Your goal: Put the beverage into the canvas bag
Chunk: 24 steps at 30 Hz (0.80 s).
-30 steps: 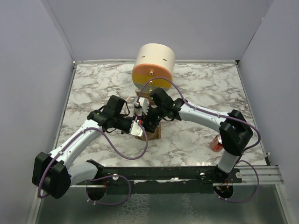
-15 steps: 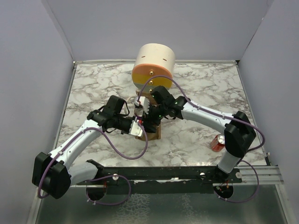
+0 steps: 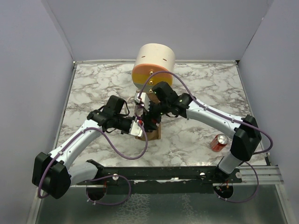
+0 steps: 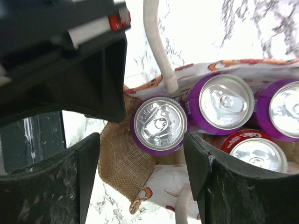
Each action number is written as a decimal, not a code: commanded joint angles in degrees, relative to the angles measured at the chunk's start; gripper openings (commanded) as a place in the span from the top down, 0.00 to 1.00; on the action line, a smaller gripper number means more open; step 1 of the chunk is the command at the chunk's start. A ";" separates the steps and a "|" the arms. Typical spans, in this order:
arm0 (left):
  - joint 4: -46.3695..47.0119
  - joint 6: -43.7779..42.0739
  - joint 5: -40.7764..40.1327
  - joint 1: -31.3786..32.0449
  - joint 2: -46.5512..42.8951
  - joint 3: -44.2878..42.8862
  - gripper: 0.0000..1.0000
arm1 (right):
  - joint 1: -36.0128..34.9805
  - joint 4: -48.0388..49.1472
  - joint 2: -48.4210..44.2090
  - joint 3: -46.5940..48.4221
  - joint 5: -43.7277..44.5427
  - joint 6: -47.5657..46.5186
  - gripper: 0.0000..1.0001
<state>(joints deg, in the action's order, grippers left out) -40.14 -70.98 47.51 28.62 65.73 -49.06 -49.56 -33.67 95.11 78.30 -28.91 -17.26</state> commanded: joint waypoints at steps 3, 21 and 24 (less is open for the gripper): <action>-6.05 -0.41 -0.65 0.21 1.02 1.01 1.00 | 1.81 -1.75 -4.61 5.78 -0.35 -0.55 0.30; -3.86 6.91 1.82 0.21 1.78 -1.88 0.88 | 19.90 -6.80 -22.92 7.72 -5.23 -3.73 0.29; -3.52 8.95 2.00 0.21 1.68 -2.53 0.78 | 25.00 -7.79 -27.06 4.82 -6.11 -4.53 0.28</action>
<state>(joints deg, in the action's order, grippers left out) -41.12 -66.30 47.48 28.56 66.76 -50.76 -30.22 -38.52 73.69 85.21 -31.64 -19.46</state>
